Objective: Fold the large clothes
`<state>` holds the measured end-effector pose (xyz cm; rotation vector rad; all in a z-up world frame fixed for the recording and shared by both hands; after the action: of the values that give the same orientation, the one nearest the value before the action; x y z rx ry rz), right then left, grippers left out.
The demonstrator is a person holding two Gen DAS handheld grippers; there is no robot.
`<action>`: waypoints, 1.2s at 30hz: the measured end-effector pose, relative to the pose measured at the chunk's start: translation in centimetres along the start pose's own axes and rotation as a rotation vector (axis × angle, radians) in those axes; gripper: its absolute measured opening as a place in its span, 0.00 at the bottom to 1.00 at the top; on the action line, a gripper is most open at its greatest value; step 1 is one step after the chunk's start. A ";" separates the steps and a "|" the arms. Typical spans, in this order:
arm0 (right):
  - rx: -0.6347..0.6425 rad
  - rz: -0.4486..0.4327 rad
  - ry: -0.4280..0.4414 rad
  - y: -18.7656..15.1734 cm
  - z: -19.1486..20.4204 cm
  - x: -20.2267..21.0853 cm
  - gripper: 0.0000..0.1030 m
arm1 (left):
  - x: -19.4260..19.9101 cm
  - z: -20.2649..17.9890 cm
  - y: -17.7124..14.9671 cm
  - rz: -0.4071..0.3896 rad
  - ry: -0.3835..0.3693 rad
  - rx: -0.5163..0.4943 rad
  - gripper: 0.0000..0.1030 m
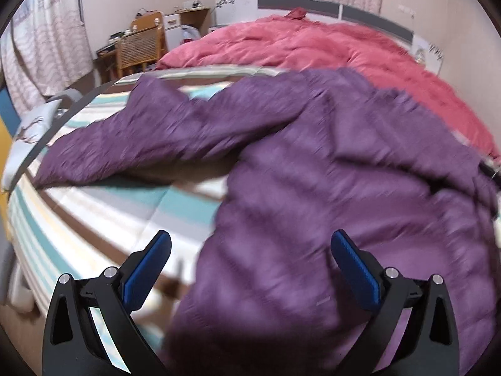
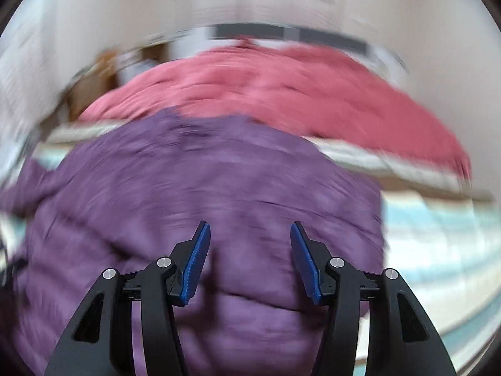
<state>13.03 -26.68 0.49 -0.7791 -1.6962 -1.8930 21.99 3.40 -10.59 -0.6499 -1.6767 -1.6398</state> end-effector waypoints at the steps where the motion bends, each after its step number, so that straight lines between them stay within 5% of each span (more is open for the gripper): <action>1: -0.071 0.015 -0.034 -0.2 -1.6 -0.4 0.49 | 0.3 -0.7 0.7 -0.011 -0.016 -0.002 0.98; 5: -0.210 0.075 -0.059 -0.8 -4.0 -2.8 0.41 | -0.3 -5.1 4.3 -0.051 -0.043 -0.085 0.98; 11: -0.132 0.104 -0.064 -0.9 -3.0 -4.9 0.41 | -4.3 -9.4 7.7 -0.025 -0.035 -0.112 0.98; 15: -0.146 0.089 -0.050 -1.4 -3.4 -4.6 0.41 | -8.2 -9.8 7.4 0.075 0.011 -0.115 0.98; 22: -0.118 0.091 -0.080 -0.4 -3.3 -5.6 0.41 | -8.2 -9.1 6.5 0.057 -0.040 -0.068 0.98; 29: -0.130 0.054 -0.065 -0.4 -3.8 -3.4 0.41 | -4.5 -4.6 6.3 0.036 -0.081 0.005 0.98; 36: -0.106 0.084 -0.092 -1.1 -3.7 -4.5 0.41 | -1.5 7.1 5.8 -0.087 0.038 0.217 0.98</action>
<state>15.18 -30.28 -3.61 -0.9763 -1.6004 -1.9291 26.38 11.01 -7.70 -0.4426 -1.8454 -1.4911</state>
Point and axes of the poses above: each gripper's, at about its wrist camera, not at the fingertips, and x roughly against the way its jaws point, z to its left, y to its top, the point moved 3 cm from there along -x, roughly the way its jaws point, and after that the axes turned 4 degrees about y, right-handed, at the moved point
